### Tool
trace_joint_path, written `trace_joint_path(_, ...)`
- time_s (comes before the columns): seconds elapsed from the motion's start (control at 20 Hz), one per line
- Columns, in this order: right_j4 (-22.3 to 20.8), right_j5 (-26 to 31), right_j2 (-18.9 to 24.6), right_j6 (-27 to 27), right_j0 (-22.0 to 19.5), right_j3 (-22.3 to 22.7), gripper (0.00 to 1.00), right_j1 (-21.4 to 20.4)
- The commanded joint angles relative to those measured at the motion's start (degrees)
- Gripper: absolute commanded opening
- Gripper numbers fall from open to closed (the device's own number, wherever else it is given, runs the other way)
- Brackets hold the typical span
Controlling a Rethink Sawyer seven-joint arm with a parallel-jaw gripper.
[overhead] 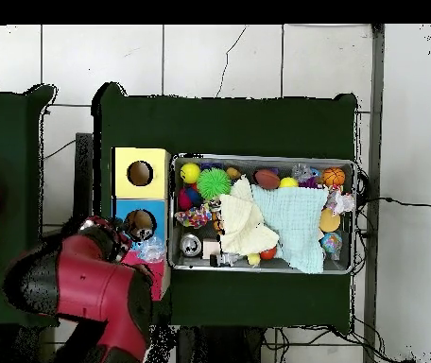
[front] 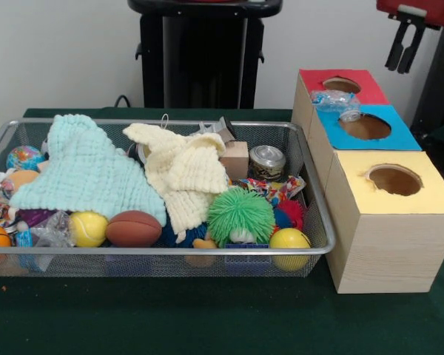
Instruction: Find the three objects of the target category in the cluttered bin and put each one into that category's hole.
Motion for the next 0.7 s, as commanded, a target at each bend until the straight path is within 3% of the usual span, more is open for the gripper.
trace_joint_path(0.05,1.77,-7.33,12.59,5.21,-5.65,16.34,0.00,-7.88)
trace_joint_path(0.5,-3.32,-12.73,16.45,3.41,-10.24,22.88,0.00,-11.99)
trace_joint_path(0.7,-4.83,-12.62,16.54,3.01,-10.79,24.11,0.00,-13.09)
